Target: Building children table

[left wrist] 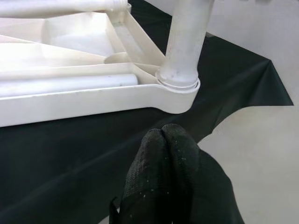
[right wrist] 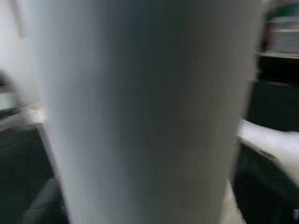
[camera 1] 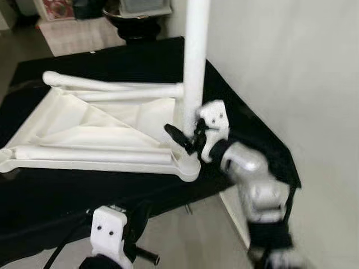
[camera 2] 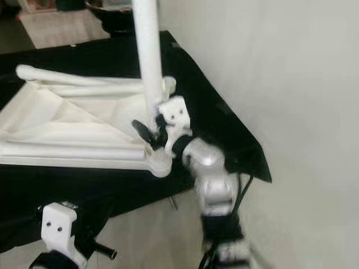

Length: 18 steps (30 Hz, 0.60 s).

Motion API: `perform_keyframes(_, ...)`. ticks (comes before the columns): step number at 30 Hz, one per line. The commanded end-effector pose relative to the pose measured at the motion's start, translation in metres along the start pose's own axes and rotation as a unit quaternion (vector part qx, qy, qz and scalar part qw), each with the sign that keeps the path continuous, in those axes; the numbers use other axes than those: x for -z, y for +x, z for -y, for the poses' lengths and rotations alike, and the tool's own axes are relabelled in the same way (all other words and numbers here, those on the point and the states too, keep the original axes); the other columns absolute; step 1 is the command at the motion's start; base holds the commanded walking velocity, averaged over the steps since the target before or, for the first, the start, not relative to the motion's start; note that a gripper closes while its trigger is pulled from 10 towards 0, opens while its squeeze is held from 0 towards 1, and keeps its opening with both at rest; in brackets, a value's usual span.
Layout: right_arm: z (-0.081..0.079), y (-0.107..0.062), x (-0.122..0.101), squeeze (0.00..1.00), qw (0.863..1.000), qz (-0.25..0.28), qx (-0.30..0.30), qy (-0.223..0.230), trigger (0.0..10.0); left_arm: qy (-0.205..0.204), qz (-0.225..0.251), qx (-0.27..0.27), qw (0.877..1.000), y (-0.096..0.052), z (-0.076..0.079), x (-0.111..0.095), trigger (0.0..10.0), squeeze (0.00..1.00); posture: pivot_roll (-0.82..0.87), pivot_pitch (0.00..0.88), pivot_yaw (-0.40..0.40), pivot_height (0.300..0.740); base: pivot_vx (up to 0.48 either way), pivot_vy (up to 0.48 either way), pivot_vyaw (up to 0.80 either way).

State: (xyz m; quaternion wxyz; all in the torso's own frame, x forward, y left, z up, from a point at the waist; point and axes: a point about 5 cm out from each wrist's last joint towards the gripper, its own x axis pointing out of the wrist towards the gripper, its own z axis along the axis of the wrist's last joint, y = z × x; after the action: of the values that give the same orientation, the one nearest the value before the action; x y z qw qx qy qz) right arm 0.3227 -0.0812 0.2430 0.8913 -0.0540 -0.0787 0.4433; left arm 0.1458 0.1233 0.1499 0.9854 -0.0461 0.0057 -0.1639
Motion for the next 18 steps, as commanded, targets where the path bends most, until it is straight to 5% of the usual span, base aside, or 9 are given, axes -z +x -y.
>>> perform_keyframes(1,-0.002,0.004,-0.006,1.0,0.998,0.021,-0.066,-0.002,10.0,-0.006,-0.011,-0.003,1.0,-0.001,0.0,0.005,10.0,0.0,0.03,0.158,-0.011,0.74,0.0,0.0,0.0)
perform_keyframes(7,0.013,0.005,-0.011,1.0,0.988,0.011,-0.151,-0.034,10.0,-0.006,-0.009,-0.004,1.0,0.0,0.0,0.005,10.0,0.0,0.03,0.159,-0.014,0.74,0.0,0.0,0.0)
perform_keyframes(8,0.017,0.005,-0.012,0.11,0.983,0.006,-0.179,-0.042,10.0,-0.006,-0.009,-0.005,1.0,0.0,0.0,0.005,10.0,0.0,0.04,0.162,-0.014,0.74,0.0,0.0,0.0)
perform_keyframes(9,0.017,0.005,-0.012,0.11,0.983,0.006,-0.179,-0.042,10.0,-0.006,-0.009,-0.005,1.0,0.0,0.0,0.005,10.0,0.0,0.04,0.162,-0.014,0.74,0.0,0.0,0.0)
perform_keyframes(10,0.022,0.006,-0.013,0.0,0.978,0.0,-0.203,-0.044,10.0,-0.006,-0.009,-0.005,1.0,-0.001,0.001,0.004,10.0,0.0,0.04,0.164,-0.014,0.74,0.0,0.0,0.0)
perform_keyframes(18,0.032,0.019,-0.02,0.0,0.956,-0.009,-0.292,-0.022,10.0,-0.005,-0.009,-0.006,1.0,-0.003,0.002,0.003,10.0,0.0,0.07,0.178,-0.012,0.74,0.0,0.0,0.0)
